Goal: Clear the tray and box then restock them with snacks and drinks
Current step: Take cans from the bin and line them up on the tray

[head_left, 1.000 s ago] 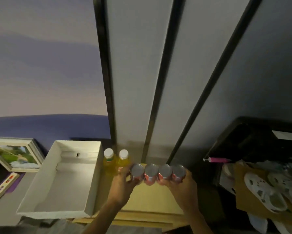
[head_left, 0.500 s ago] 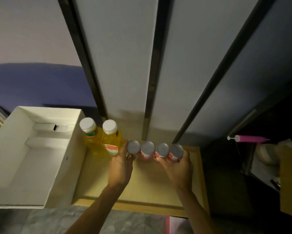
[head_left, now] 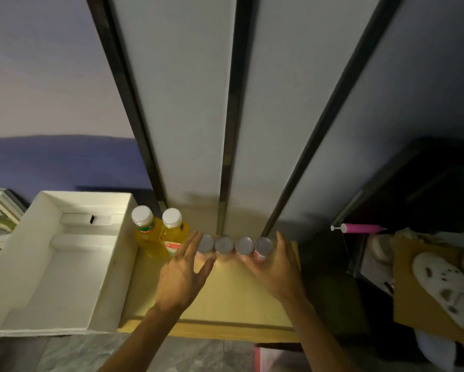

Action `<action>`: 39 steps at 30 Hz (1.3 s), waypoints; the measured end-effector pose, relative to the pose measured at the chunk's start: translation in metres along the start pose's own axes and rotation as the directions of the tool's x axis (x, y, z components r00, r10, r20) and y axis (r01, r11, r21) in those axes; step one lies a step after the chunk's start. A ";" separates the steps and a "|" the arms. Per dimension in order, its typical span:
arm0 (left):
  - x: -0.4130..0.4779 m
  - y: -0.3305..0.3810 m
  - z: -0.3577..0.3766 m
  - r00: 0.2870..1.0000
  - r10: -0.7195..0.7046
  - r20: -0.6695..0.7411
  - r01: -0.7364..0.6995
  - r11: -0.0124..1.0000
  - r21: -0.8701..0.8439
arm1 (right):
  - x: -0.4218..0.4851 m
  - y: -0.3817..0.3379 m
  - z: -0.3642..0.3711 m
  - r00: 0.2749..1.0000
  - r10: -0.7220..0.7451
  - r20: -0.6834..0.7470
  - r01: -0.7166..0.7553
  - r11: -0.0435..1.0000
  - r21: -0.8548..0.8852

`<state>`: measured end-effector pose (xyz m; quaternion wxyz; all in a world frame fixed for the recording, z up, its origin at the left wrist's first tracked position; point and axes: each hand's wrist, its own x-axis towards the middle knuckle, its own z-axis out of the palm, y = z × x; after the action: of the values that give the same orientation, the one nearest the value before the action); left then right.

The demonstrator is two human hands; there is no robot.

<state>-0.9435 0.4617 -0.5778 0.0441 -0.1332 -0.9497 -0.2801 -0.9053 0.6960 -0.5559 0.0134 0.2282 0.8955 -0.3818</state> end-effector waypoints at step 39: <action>-0.187 -0.099 -0.640 0.811 -0.351 -0.469 0.483 0.853 0.197 | -0.262 -0.559 -0.040 0.622 -0.744 0.244 0.783 0.582 -0.219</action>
<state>-0.7861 -0.0090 -0.1220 0.2020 0.1524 -0.9552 -0.1536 -0.8994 0.2812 -0.0972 -0.0607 -0.2089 0.9507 -0.2209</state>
